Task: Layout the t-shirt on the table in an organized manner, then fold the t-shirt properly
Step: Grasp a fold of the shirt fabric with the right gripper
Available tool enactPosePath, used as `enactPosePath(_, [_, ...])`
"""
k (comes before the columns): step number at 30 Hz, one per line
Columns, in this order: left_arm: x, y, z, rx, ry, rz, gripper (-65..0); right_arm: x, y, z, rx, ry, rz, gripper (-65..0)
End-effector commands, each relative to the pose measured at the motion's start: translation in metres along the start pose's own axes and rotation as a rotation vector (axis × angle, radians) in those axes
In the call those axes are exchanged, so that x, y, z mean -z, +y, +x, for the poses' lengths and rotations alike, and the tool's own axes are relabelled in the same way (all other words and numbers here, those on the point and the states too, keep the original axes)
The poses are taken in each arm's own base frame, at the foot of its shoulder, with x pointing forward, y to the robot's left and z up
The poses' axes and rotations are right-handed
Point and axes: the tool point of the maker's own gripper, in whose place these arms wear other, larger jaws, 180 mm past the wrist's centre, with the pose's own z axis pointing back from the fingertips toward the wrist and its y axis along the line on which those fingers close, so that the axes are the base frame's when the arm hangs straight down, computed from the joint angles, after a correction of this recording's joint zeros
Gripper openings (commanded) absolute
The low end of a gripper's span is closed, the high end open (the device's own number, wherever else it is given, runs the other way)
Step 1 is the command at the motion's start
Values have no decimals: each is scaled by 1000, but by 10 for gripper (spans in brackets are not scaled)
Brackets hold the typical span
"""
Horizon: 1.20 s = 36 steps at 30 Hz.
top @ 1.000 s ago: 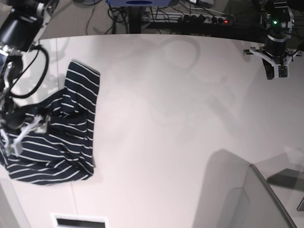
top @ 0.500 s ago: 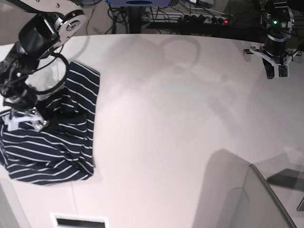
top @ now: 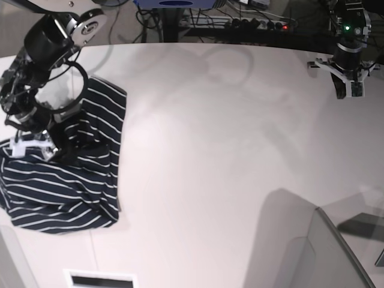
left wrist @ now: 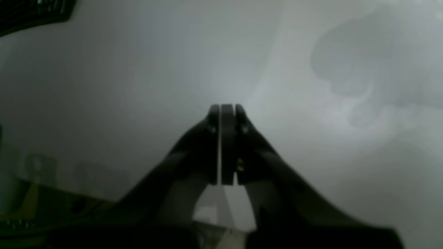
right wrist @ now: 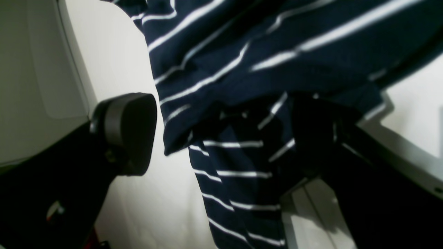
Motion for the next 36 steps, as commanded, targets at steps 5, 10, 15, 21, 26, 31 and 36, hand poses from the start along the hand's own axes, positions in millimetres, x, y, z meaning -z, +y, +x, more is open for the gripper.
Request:
enactPosePath(5, [5,10,-1,-1,-5,26,-650,-2,-4,32,-7,-89,8,-80])
enactPosePath(10, [5,10,-2,-1,-2,26,-650,-1,-31,51,24,-109,-26,-80])
enactPosePath(15, [5,9,-1,-1,-4,23,-650,-3,-47,68,46,-137,-49,-101])
enactPosePath(21, [8,9,3,-6,-14,24,-650,1,-39,77,46,-143,-33,-342])
enactPosePath(26, [9,9,4,-7,-14,26,-650,4,-33,81,43,-152,-21,-362])
enactPosePath(31, [9,9,4,-7,-16,26,-650,6,-25,86,40,-155,-5,-608])
enactPosePath(36, [9,9,5,-7,-17,25,-650,6,-23,82,35,-118,-2,-650])
